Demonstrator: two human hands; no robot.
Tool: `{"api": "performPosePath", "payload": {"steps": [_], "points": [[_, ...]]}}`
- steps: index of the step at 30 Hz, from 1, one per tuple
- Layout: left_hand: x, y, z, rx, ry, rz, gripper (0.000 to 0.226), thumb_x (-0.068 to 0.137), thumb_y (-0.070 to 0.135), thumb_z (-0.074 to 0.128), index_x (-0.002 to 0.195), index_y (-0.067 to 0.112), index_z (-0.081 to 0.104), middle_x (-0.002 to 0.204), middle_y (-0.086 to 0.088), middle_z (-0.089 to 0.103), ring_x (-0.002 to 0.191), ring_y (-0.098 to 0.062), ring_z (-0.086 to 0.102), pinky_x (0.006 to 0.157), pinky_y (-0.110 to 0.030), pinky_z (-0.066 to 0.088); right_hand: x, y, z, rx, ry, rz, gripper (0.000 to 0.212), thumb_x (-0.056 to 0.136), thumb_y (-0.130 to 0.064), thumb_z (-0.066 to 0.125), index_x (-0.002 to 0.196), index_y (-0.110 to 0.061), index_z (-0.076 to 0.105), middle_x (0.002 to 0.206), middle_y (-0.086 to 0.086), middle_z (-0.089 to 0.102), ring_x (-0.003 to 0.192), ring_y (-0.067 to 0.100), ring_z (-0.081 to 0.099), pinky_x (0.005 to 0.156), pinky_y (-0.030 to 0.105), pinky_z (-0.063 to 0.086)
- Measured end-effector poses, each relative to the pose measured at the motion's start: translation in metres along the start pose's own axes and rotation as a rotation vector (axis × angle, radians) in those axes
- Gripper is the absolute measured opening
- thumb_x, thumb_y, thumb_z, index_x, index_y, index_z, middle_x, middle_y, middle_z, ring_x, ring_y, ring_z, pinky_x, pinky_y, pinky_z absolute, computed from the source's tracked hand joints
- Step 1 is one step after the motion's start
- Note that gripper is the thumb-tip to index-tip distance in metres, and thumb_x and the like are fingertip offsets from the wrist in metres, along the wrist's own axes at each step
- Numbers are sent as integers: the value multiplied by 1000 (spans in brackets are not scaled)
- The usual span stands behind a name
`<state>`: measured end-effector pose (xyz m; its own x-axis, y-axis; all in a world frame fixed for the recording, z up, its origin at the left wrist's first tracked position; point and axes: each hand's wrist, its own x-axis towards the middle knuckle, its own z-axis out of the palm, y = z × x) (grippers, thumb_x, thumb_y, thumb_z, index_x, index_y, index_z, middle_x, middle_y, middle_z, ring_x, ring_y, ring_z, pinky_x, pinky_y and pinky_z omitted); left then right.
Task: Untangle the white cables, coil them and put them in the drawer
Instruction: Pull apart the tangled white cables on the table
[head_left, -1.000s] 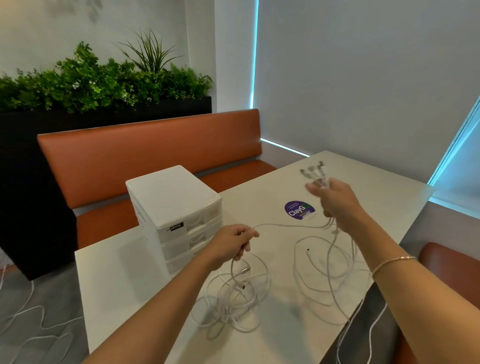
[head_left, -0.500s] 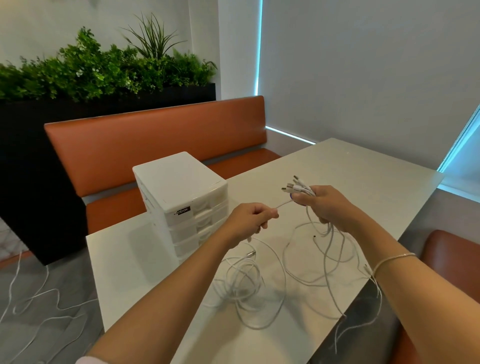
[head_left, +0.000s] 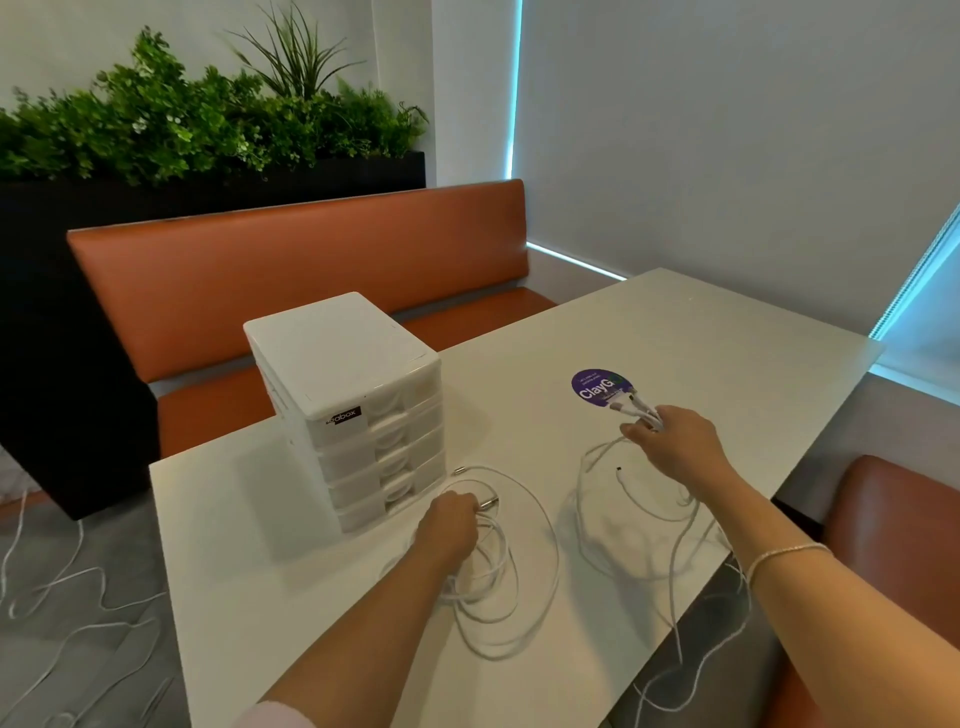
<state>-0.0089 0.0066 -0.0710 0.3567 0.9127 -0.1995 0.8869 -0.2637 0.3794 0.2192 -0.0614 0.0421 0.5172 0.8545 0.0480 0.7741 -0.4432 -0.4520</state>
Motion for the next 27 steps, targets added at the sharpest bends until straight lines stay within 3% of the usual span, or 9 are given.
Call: {"api": "performPosePath", "payload": {"steps": [4,6,9,11,13,16,18,23,27], "points": [[-1,0,5,-59,29,-106,32,89,3,45,117,12,56,119,-11,60,110,-26,56,84,-30,44,-2,17,10,25,-32,49,26,91,-30,56,89,-4,60,80,7,54,75,23,47,60,30,28],[-1,0,1,-100,-3,-140,10,87,8,53,89,13,61,105,-10,64,101,-24,59,79,-27,45,-3,21,12,48,-46,71,28,91,-29,55,91,-1,61,78,8,54,74,24,47,63,29,30],[0,6,-13,-228,-64,-186,36,85,23,65,55,16,47,66,-7,55,67,-17,55,56,-19,37,-5,17,12,287,-78,128,29,92,-30,53,86,-2,58,70,9,51,61,22,44,58,30,35],[1,17,-28,-401,-62,-229,31,86,33,64,74,4,64,74,-15,60,74,-24,61,61,-21,40,-6,9,8,489,-112,185,25,93,-28,52,83,-5,55,64,6,45,53,18,37,50,27,32],[-1,29,-44,-663,-50,-272,33,89,33,60,96,1,63,79,-13,59,71,-23,57,67,-25,42,-10,0,4,667,-166,211,18,93,-23,51,81,-9,53,63,4,39,49,15,31,45,24,26],[-10,55,-64,-1166,-64,-200,12,91,18,59,89,7,59,69,-3,53,55,-11,42,51,-19,43,-18,-16,0,868,-227,210,16,94,-15,45,81,-11,52,56,1,33,36,8,25,36,19,19],[-22,74,-75,-1379,-139,-139,8,91,13,59,84,10,58,72,-3,56,55,-9,44,50,-18,49,-24,-28,3,924,-256,175,22,98,-17,40,80,-11,51,47,-4,32,31,5,23,35,18,18],[-40,96,-82,-1444,-185,-9,9,88,11,63,95,6,62,74,-7,62,60,-11,59,60,-20,57,-34,-49,14,841,-266,16,29,101,-26,38,75,-17,48,59,0,40,47,10,31,44,22,25],[-41,94,-84,-1332,-148,46,17,86,12,65,99,0,62,73,-8,66,55,-10,65,57,-20,57,-36,-48,18,661,-197,-102,32,100,-34,38,73,-23,51,70,-3,52,66,12,46,62,26,36]]}}
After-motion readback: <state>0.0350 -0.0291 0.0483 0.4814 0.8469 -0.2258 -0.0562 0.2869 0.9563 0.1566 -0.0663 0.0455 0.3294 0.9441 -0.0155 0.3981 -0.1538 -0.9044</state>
